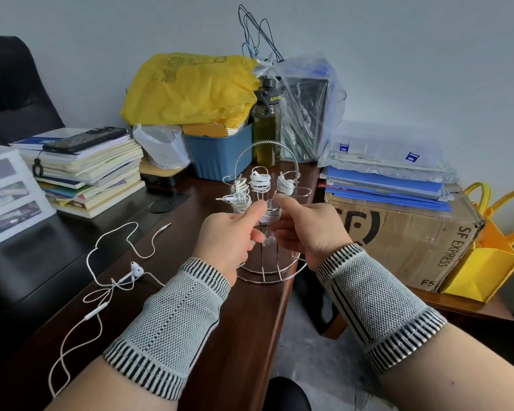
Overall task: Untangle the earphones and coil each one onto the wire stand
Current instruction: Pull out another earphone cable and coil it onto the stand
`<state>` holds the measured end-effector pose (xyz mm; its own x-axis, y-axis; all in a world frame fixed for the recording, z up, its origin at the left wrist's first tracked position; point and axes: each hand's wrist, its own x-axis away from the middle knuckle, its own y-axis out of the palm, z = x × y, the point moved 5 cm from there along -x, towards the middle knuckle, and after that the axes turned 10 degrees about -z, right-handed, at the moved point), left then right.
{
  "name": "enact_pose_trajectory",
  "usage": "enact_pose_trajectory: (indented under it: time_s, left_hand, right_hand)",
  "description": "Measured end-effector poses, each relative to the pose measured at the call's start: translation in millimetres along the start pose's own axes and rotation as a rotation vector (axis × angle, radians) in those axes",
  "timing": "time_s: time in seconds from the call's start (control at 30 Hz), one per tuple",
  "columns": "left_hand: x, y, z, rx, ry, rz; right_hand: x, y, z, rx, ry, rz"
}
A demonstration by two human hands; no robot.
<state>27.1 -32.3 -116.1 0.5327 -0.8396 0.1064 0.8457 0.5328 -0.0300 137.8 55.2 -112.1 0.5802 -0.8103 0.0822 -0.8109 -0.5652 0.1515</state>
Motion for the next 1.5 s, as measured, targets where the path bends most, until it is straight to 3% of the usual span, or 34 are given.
enact_pose_trajectory:
  time_s: [0.33, 0.5, 0.57, 0.77, 1.13, 1.33, 1.5]
  left_hand:
    - [1.8, 0.2, 0.2, -0.023, 0.054, 0.016]
    - [3.1, -17.6, -11.4, -0.214, 0.101, 0.059]
    - [1.0, -26.0, -16.7, -0.412, 0.127, 0.089]
    - [3.7, -23.7, -29.6, -0.788, 0.193, 0.072]
    - [-8.6, -19.9, -40.1, -0.903, 0.185, -0.003]
    - [-10.6, -21.8, -40.6, -0.898, 0.192, 0.031]
    - [-7.4, -27.6, -38.9, -0.968, 0.162, 0.134]
  right_hand:
    - [3.5, 0.0, 0.6, 0.018, -0.018, 0.011]
    - [9.0, -38.6, 14.9, 0.105, -0.077, 0.271]
    - [4.4, -51.4, 19.3, 0.299, -0.108, 0.326]
    - [-3.4, -35.1, 36.2, 0.836, -0.075, -0.025]
    - [-4.7, -26.4, 43.8, 1.153, -0.069, -0.242]
    - [-13.4, -28.2, 46.0, 1.159, -0.037, -0.197]
    - [-13.8, -13.6, 49.3, 1.228, -0.060, -0.062]
